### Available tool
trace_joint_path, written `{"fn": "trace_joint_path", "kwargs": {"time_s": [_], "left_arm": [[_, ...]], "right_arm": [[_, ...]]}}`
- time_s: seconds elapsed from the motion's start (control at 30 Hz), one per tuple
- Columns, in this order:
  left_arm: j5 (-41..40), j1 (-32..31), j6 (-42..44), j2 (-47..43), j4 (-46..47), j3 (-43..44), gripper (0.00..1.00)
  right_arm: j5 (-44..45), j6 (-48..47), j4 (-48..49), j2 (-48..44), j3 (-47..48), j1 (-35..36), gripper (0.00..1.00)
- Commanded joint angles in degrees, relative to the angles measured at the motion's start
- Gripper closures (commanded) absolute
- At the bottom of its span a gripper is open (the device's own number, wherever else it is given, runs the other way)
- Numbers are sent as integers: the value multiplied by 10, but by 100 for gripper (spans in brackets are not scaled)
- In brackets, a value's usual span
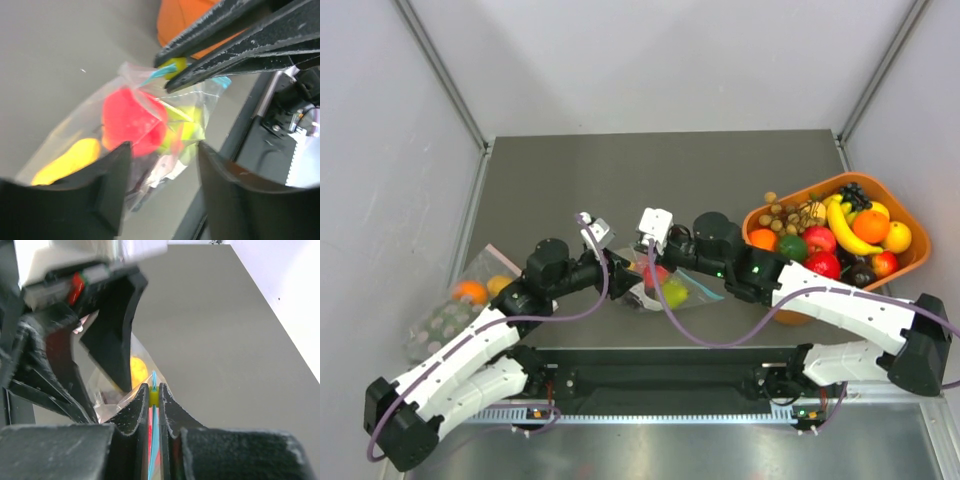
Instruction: Open the zip-top bag and remove the fake food
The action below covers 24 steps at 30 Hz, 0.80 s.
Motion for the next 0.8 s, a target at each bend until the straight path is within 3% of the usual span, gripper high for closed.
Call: {"fn": "trace_joint_path", "kwargs": {"time_s": [0.0,0.13,0.53,0.57,0.67,0.7,0.77], "left_arm": [[-31,-3,6,-29,4,30,36],[-45,-3,0,-40,19,24,27],[-8,-3,-44,16,175,9,27],[-10,-3,-45,20,177,9,29],[-4,-3,-44,36,178,9,50],[-2,-3,-46,41,179,9,64],[1,-3,-47,41,181,4,75]], "right_arm": [[-3,-3,27,-29,0,10,100],[-7,-2,25,-38,-4,10,100],[-26,9,31,-55,-16,11,100],[-26,10,33,-57,-19,11,100],[-24,12,37,-64,-24,12,100],[-20,12,37,-66,-26,10,100],[-18,12,34,-71,-28,11,100]]}}
